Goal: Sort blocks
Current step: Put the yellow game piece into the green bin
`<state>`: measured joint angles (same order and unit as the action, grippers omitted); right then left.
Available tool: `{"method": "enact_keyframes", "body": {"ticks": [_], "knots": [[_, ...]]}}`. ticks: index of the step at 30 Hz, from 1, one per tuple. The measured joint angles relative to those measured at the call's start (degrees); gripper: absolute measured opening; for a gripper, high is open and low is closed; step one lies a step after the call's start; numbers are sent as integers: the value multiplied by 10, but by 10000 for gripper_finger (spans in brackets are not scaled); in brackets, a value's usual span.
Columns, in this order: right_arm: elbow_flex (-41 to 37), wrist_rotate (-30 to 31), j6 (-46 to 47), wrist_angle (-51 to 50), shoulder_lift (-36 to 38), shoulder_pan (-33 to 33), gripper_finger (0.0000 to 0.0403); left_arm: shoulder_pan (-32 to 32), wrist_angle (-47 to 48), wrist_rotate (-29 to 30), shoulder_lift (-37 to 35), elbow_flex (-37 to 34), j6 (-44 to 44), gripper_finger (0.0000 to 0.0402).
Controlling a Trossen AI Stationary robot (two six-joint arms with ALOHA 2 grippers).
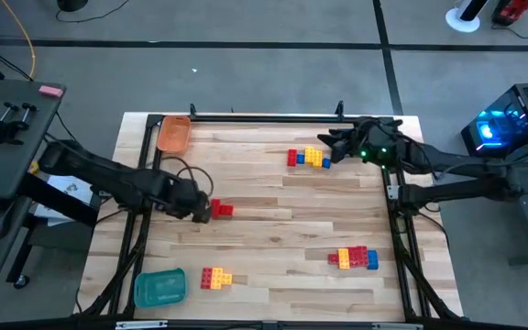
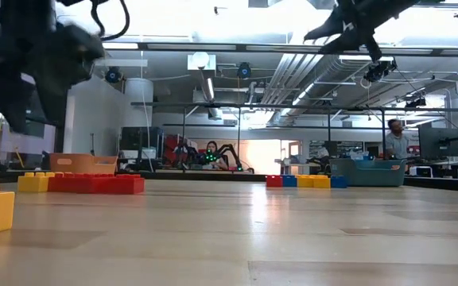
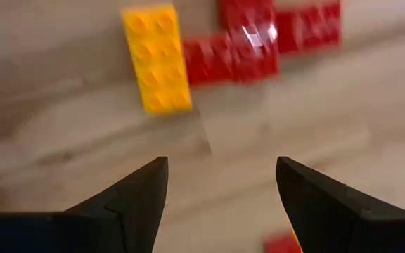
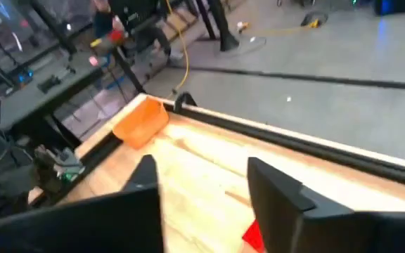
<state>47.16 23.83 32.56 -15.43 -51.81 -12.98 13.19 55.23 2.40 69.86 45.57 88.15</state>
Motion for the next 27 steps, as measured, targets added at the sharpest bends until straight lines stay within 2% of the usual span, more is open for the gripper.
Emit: {"method": "enact_keyframes", "body": {"ticks": [4,7,9,12,15,16,21,27], "knots": [[0,-7,-13,-2,-14,-19,153,2,21,44,47,0,23,252],[-1,-19,-29,3,-17,-27,158,-10,23,66,74,0,15,249],[-1,-33,-29,2,-18,-33,158,-19,16,69,90,0,-7,232],[-1,-43,-30,2,-18,-36,157,-32,16,59,110,0,-37,165],[-1,-44,-30,2,-18,-36,157,-37,16,64,120,-1,-61,47],[-1,-46,-29,2,-18,-36,157,-39,16,68,122,-4,-63,25],[-1,-50,-26,2,-18,-35,157,-53,12,63,122,-35,-88,3],[-1,-50,-26,2,-18,-35,157,-61,-24,47,111,-52,-103,1]]}}
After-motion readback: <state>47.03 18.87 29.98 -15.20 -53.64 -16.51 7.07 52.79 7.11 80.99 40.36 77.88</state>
